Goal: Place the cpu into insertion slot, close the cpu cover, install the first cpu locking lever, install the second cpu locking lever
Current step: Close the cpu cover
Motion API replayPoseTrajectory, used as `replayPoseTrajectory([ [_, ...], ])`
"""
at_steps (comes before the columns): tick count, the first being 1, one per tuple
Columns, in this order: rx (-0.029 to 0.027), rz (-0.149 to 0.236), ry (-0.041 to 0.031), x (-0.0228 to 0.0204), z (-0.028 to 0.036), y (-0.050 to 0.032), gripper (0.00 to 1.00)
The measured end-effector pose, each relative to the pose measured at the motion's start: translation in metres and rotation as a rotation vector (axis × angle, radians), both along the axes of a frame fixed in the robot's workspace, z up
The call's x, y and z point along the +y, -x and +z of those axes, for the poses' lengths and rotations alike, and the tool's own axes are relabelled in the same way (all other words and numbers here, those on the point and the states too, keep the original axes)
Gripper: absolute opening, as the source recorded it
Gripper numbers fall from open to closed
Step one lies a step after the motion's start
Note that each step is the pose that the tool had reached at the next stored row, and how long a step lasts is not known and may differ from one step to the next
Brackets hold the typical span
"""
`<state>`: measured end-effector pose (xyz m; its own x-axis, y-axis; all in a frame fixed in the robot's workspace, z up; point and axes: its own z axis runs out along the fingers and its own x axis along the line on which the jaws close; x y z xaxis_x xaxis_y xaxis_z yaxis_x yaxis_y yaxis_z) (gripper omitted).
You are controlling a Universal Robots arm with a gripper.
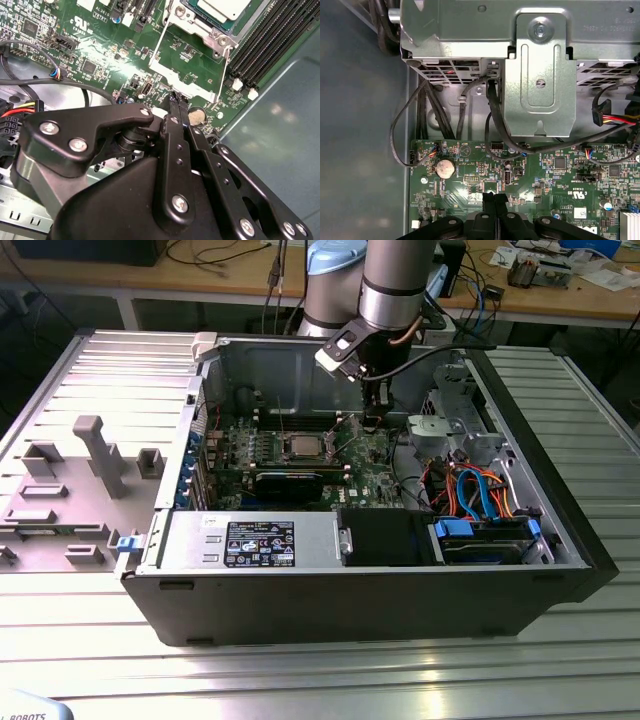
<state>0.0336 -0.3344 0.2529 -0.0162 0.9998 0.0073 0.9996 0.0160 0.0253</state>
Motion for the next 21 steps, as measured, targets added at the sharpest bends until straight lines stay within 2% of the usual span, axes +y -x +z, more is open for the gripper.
replayPoseTrajectory([
  [21,0.0,0.0,0.0,0.0,0.0,0.0063,0.12],
])
